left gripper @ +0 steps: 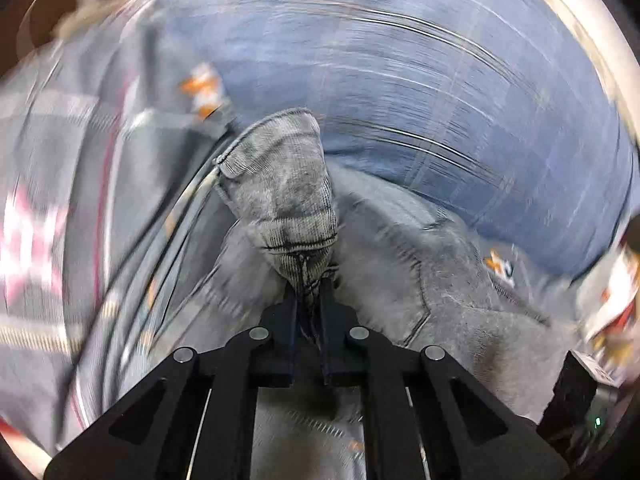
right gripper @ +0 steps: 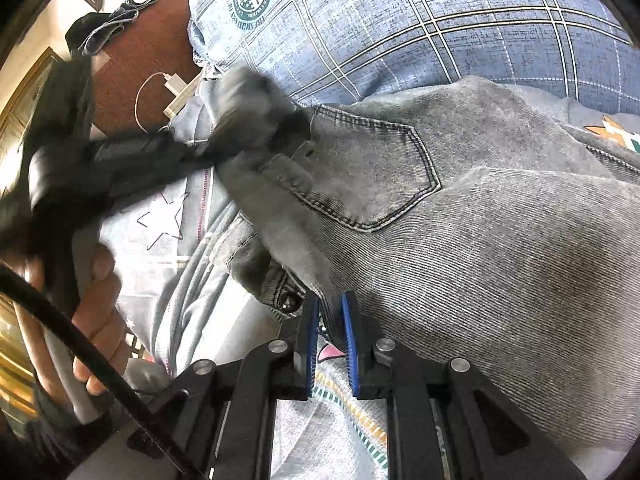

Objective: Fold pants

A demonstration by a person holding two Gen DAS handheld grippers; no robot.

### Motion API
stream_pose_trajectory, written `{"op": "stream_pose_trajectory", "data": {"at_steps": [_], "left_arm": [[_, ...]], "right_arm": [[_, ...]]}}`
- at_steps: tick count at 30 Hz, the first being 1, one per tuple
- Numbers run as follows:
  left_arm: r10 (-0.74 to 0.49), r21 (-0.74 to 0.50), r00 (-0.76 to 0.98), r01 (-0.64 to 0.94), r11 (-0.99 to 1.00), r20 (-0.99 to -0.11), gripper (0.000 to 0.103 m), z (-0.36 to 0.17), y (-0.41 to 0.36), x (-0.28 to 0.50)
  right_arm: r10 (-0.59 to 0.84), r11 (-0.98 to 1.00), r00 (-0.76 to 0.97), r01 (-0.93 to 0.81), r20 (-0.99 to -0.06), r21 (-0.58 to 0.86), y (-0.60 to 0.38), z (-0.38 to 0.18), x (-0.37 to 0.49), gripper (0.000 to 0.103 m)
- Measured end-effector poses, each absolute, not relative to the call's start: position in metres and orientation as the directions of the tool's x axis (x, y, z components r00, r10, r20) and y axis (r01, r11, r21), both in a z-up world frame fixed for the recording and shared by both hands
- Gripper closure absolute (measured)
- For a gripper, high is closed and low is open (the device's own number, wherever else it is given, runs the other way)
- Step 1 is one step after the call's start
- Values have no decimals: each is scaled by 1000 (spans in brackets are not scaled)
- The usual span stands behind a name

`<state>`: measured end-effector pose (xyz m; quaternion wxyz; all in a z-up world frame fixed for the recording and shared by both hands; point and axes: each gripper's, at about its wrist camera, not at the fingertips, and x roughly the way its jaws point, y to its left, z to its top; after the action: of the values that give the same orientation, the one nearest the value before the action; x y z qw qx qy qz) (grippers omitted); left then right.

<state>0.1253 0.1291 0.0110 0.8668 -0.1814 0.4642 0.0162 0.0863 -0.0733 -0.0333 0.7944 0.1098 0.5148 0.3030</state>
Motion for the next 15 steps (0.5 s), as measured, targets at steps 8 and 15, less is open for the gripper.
{"op": "stream_pose_trajectory", "data": {"at_steps": [8,15], "left_arm": [[-142,-311,505,-268,912,-851,70,-23,136,129],[-113,-333,609,-261,906,-785,91,3,143,109]], "right_arm": [[559,814,306,-380,-771,439,-60,-37,79,77],[496,842,342,-413,-798,347,-53,-26,72,98]]}}
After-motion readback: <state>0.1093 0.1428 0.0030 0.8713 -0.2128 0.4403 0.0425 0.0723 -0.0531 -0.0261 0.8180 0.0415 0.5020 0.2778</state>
